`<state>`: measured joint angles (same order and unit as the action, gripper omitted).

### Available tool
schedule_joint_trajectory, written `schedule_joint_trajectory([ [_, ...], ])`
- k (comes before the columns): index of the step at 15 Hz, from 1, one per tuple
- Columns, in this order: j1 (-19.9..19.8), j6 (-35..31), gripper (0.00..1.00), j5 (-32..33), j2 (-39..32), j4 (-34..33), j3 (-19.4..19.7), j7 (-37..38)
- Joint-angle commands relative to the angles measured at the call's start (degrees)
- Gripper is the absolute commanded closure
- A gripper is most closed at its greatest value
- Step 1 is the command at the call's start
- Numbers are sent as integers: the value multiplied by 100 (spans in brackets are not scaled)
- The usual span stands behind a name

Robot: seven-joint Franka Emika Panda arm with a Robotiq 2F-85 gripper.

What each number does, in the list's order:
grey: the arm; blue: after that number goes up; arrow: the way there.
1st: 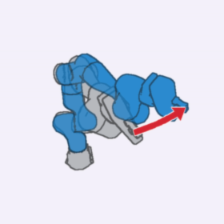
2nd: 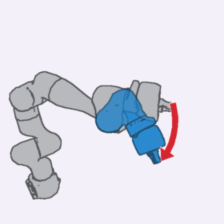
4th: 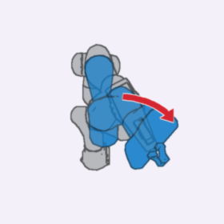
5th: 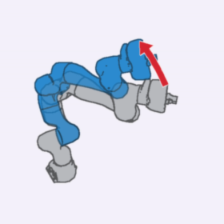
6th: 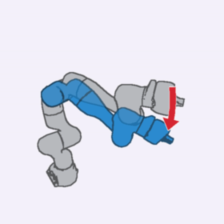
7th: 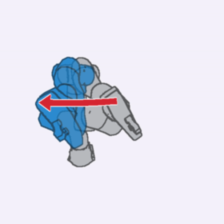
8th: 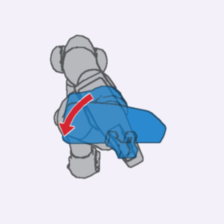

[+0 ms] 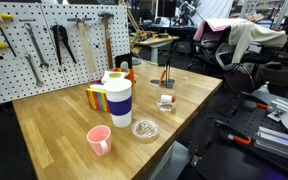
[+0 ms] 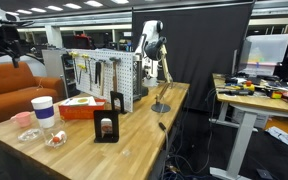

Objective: Pour the liquid in the pink mug into the white and blue coffee cup

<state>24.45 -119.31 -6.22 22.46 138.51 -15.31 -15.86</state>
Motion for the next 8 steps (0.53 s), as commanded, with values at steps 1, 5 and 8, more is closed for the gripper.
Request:
schedule_joint_trajectory([
  [1,-52,-300,0,149,-748,-391,-491,891],
  [5,17,-628,0,207,-1600,-809,-773,1250],
  [8,16,-628,0,151,-1603,-751,-778,1231],
])
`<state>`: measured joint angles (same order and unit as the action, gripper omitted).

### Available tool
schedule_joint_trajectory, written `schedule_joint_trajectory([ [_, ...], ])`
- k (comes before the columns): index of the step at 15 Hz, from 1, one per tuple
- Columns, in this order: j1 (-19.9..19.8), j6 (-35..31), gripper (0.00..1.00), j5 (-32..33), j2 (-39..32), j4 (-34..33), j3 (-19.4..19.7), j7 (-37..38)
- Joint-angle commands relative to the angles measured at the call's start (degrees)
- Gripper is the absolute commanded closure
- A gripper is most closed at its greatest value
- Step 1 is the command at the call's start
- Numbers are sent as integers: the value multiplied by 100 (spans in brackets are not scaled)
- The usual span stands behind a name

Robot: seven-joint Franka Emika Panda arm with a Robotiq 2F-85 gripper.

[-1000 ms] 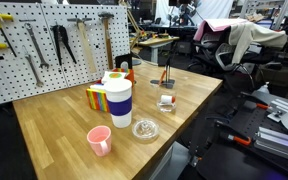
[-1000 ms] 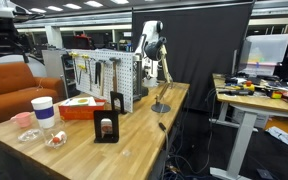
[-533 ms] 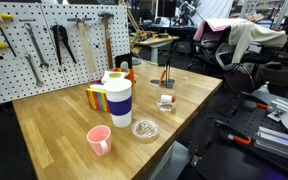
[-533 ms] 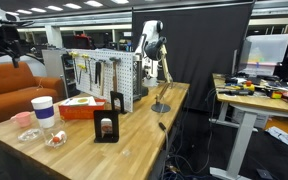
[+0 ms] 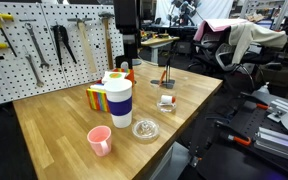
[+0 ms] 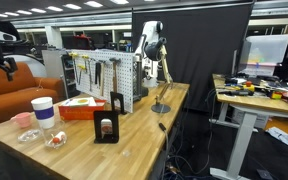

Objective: Pour the liquid in the pink mug into the white and blue coffee cup

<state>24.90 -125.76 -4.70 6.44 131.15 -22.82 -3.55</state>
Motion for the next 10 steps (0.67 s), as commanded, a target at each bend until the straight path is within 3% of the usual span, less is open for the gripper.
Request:
schedule_joint_trajectory([
  [1,-32,18,0,0,-36,-53,-28,1],
  [6,-31,18,0,0,-22,-65,-28,1],
  [10,25,-386,0,359,-577,-239,-286,1416],
])
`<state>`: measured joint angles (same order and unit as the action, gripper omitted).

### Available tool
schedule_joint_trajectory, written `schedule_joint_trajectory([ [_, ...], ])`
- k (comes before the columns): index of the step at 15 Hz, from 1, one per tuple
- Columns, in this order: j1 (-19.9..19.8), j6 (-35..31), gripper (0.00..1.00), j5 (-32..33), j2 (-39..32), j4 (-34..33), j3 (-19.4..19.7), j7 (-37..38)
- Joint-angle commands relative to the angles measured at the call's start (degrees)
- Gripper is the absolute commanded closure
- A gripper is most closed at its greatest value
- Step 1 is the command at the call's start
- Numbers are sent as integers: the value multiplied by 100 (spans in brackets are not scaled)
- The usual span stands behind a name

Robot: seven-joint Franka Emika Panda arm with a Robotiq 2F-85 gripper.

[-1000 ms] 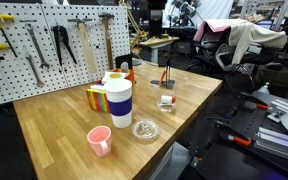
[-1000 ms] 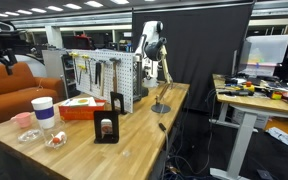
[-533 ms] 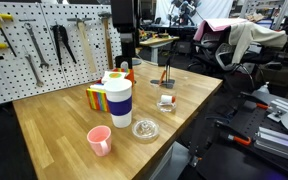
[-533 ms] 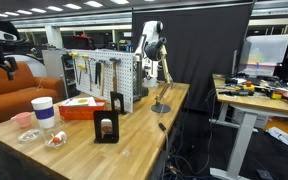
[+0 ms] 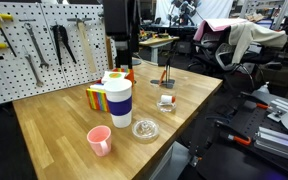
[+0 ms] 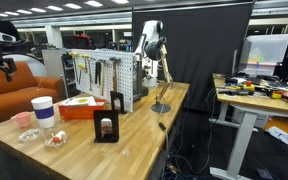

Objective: Pour the liquid in the pink mug into the white and blue coffee cup

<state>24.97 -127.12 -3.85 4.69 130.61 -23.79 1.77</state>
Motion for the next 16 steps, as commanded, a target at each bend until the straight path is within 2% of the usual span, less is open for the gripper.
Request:
schedule_joint_trajectory([
  [1,74,-332,0,361,-614,-262,-266,1296],
  [3,216,-406,0,644,-1004,-404,-354,2135],
  [6,499,-420,0,1068,-1516,-623,-256,3092],
  [7,467,-403,0,867,-1262,-406,-277,2695],
  [15,501,-402,0,893,-1329,-448,-250,2766],
  [16,548,-476,0,1108,-1382,-453,-202,3020],
])
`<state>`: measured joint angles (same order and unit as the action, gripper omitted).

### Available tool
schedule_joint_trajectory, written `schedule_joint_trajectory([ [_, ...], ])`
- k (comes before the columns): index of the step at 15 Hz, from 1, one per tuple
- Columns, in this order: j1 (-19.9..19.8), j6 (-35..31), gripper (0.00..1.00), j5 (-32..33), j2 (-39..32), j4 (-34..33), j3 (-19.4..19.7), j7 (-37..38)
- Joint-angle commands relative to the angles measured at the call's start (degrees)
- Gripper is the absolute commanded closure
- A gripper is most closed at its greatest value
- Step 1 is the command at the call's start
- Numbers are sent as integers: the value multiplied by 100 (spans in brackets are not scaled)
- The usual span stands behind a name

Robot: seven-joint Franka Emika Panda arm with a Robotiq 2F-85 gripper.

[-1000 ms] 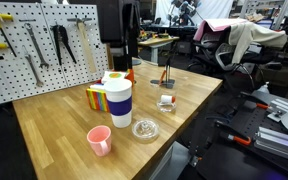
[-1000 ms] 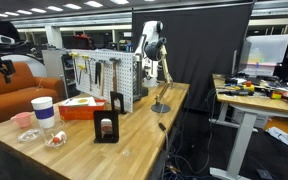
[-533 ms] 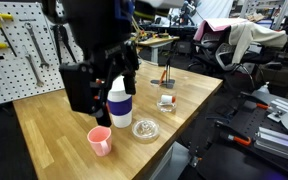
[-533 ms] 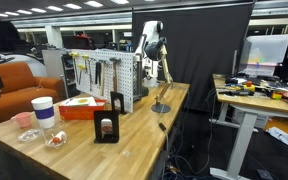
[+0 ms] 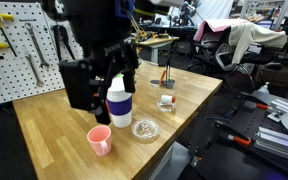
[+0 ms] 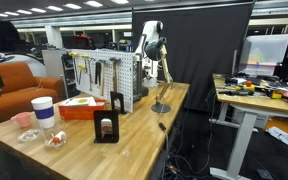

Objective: Pour the liquid in the pink mug into the white and blue coffee cup

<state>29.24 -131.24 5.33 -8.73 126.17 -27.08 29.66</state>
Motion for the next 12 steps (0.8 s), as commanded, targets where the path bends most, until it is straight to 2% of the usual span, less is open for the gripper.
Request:
schedule_joint_trajectory([
  [1,139,-132,0,157,-170,-46,143,395],
  [5,261,-292,0,126,-840,-231,275,813],
  [10,510,-738,0,-50,-1792,-737,701,983],
  [11,518,-683,0,-43,-1529,-484,705,793],
  [12,549,-713,0,-62,-1691,-605,775,800],
])
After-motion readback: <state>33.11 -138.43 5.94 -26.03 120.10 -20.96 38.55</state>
